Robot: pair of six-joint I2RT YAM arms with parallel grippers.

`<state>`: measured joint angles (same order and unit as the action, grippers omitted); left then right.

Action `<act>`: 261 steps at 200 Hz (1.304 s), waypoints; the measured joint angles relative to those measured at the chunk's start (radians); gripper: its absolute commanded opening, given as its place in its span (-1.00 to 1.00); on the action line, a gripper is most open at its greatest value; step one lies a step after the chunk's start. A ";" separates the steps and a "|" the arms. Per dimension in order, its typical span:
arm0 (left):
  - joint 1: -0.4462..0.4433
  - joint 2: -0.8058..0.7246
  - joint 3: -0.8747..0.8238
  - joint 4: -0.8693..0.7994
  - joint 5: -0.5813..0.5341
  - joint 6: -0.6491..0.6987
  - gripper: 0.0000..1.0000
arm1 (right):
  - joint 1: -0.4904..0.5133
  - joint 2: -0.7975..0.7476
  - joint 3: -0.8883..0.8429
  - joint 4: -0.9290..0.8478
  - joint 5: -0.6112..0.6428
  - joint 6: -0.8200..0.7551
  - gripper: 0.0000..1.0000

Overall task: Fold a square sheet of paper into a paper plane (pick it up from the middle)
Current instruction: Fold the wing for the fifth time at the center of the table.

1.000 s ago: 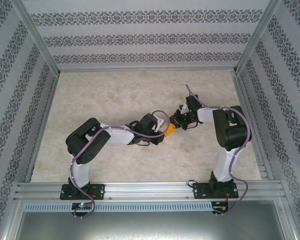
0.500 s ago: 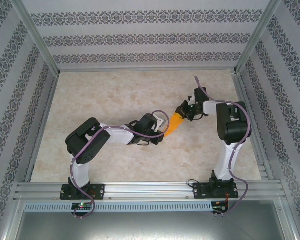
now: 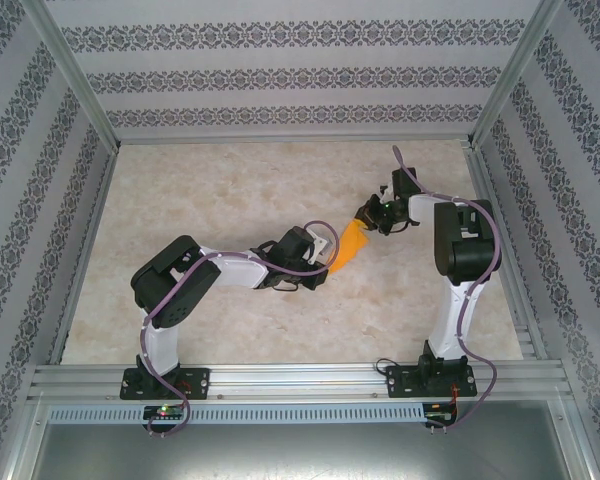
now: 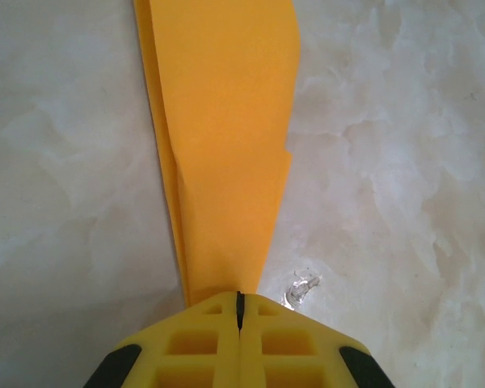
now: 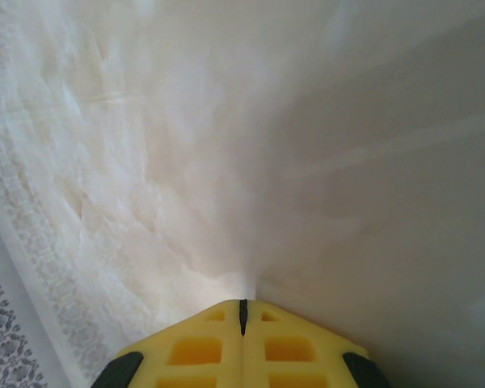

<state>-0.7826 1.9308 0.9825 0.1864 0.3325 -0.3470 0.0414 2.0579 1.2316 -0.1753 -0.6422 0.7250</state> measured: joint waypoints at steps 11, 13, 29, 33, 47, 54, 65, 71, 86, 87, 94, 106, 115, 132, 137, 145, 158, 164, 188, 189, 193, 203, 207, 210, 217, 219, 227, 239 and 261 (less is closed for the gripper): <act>0.000 0.000 0.007 -0.011 0.003 0.000 -1.00 | -0.012 0.000 0.000 0.006 0.007 0.000 -1.00; 0.000 0.000 0.008 -0.013 0.003 0.000 -1.00 | -0.014 0.000 0.000 0.006 0.008 0.000 -1.00; 0.001 0.000 0.018 -0.034 0.008 0.000 -1.00 | -0.029 -0.008 -0.001 0.003 0.023 -0.005 -1.00; 0.001 0.000 0.020 -0.037 0.008 0.000 -1.00 | -0.034 -0.015 -0.003 0.000 0.026 -0.008 -1.00; 0.002 0.000 0.026 -0.051 0.016 0.000 -0.96 | -0.040 -0.052 -0.014 -0.008 0.030 -0.019 -1.00; 0.004 0.000 0.031 -0.061 0.021 0.000 -0.94 | -0.042 -0.079 -0.025 -0.011 0.030 -0.023 -1.00; 0.005 0.000 0.042 -0.084 0.031 0.000 -0.91 | -0.044 -0.127 -0.045 -0.013 0.029 -0.029 -1.00; 0.005 0.000 0.048 -0.098 0.035 -0.001 -0.88 | -0.045 -0.155 -0.058 -0.013 0.028 -0.031 -0.99; 0.005 0.000 0.066 -0.138 0.045 -0.001 -0.78 | -0.045 -0.227 -0.095 -0.015 0.019 -0.042 -0.86; 0.005 0.000 0.068 -0.142 0.046 -0.001 -0.78 | -0.045 -0.231 -0.097 -0.015 0.019 -0.042 -0.85; 0.005 -0.001 0.076 -0.162 0.051 -0.001 -0.73 | -0.045 -0.263 -0.117 -0.015 0.010 -0.046 -0.78; 0.005 -0.004 0.089 -0.203 0.059 -0.004 -0.65 | -0.045 -0.310 -0.155 -0.016 -0.003 -0.055 -0.66; 0.005 -0.010 0.098 -0.234 0.061 -0.007 -0.56 | -0.045 -0.347 -0.188 -0.021 -0.011 -0.065 -0.58; 0.005 -0.026 0.113 -0.294 0.064 -0.016 -0.41 | -0.045 -0.412 -0.246 -0.037 -0.027 -0.085 -0.46; 0.005 -0.032 0.119 -0.312 0.063 -0.019 -0.35 | -0.045 -0.431 -0.262 -0.042 -0.031 -0.093 -0.43; 0.005 -0.043 0.129 -0.339 0.062 -0.021 -0.28 | -0.045 -0.462 -0.285 -0.052 -0.034 -0.101 -0.39; 0.005 -0.064 0.151 -0.375 0.056 -0.023 -0.23 | -0.043 -0.509 -0.314 -0.076 -0.037 -0.116 -0.33; 0.005 -0.074 0.160 -0.385 0.053 -0.023 -0.20 | -0.039 -0.528 -0.323 -0.084 -0.037 -0.124 -0.30; 0.005 -0.129 0.195 -0.428 0.027 -0.017 -0.05 | -0.031 -0.607 -0.364 -0.107 -0.040 -0.140 -0.19; 0.005 -0.132 0.197 -0.430 0.024 -0.016 -0.04 | -0.030 -0.609 -0.365 -0.107 -0.040 -0.141 -0.19; 0.005 -0.138 0.203 -0.437 0.018 -0.015 -0.03 | -0.027 -0.619 -0.372 -0.109 -0.040 -0.145 -0.17; 0.005 -0.151 0.217 -0.453 0.000 -0.004 0.07 | -0.024 -0.645 -0.390 -0.115 -0.040 -0.151 -0.12; 0.005 -0.155 0.222 -0.459 -0.007 0.002 0.09 | -0.023 -0.655 -0.397 -0.119 -0.040 -0.151 -0.10; 0.005 -0.157 0.225 -0.463 -0.013 0.003 0.10 | -0.019 -0.663 -0.404 -0.120 -0.040 -0.154 -0.09; 0.005 -0.159 0.230 -0.473 -0.026 0.011 0.17 | -0.017 -0.678 -0.418 -0.122 -0.039 -0.154 -0.05; 0.005 -0.160 0.231 -0.477 -0.029 0.012 0.18 | -0.017 -0.682 -0.422 -0.122 -0.039 -0.154 -0.04; 0.005 -0.160 0.234 -0.488 -0.039 0.023 0.20 | -0.015 -0.700 -0.440 -0.124 -0.039 -0.153 0.01; 0.004 -0.159 0.235 -0.514 -0.055 0.038 0.23 | -0.011 -0.727 -0.470 -0.128 -0.034 -0.153 0.18; 0.002 -0.152 0.246 -0.563 -0.081 0.069 0.26 | -0.006 -0.780 -0.524 -0.133 -0.021 -0.154 0.23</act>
<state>-0.7807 1.7790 1.2289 -0.3771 0.2512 -0.2779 0.0357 1.2774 0.7078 -0.3080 -0.6636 0.5713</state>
